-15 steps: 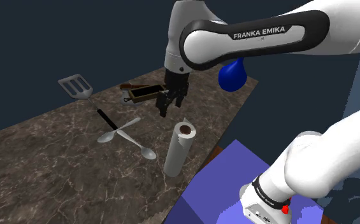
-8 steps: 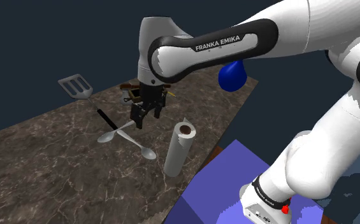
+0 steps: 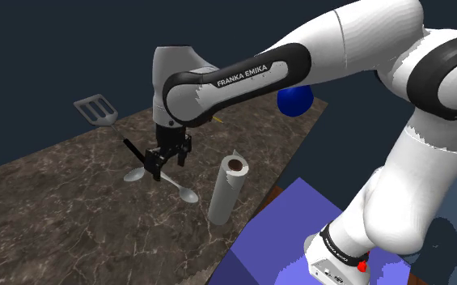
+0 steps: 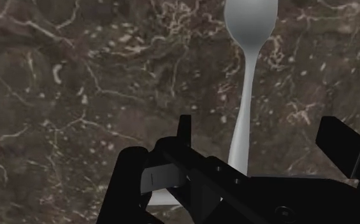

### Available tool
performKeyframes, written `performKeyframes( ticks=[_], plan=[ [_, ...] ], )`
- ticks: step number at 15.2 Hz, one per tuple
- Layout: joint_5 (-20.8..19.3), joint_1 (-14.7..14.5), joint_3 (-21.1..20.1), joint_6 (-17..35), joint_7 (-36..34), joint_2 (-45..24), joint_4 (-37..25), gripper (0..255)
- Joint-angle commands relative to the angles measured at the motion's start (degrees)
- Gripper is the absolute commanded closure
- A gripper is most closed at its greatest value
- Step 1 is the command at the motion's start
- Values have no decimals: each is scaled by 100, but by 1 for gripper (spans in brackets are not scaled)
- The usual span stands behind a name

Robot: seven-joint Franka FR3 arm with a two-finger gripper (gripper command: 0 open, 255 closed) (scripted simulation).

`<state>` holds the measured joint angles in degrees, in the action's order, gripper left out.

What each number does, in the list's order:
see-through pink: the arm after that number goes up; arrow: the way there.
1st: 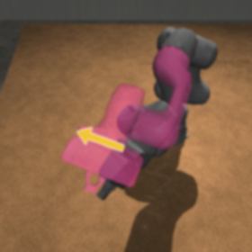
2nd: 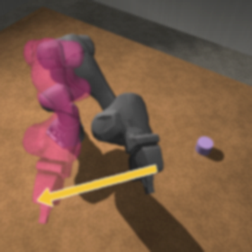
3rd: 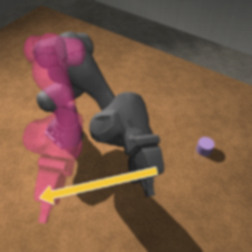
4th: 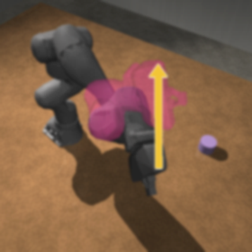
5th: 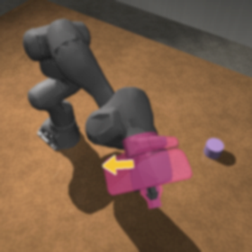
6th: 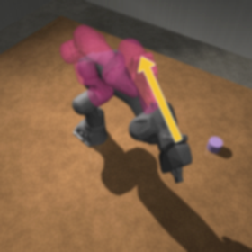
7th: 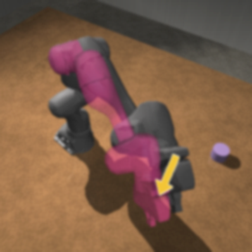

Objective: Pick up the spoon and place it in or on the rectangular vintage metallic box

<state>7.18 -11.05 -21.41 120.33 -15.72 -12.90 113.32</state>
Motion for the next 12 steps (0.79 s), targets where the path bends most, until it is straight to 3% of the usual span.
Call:
performKeyframes(
  ticks=[1,11,12],
  plan=[
    [-19,-21,-2,140,-13,-83,57,0],
    [-40,-47,-3,324,-29,-170,155,0],
    [-40,-47,-3,324,-29,-170,155,255]
  ],
)
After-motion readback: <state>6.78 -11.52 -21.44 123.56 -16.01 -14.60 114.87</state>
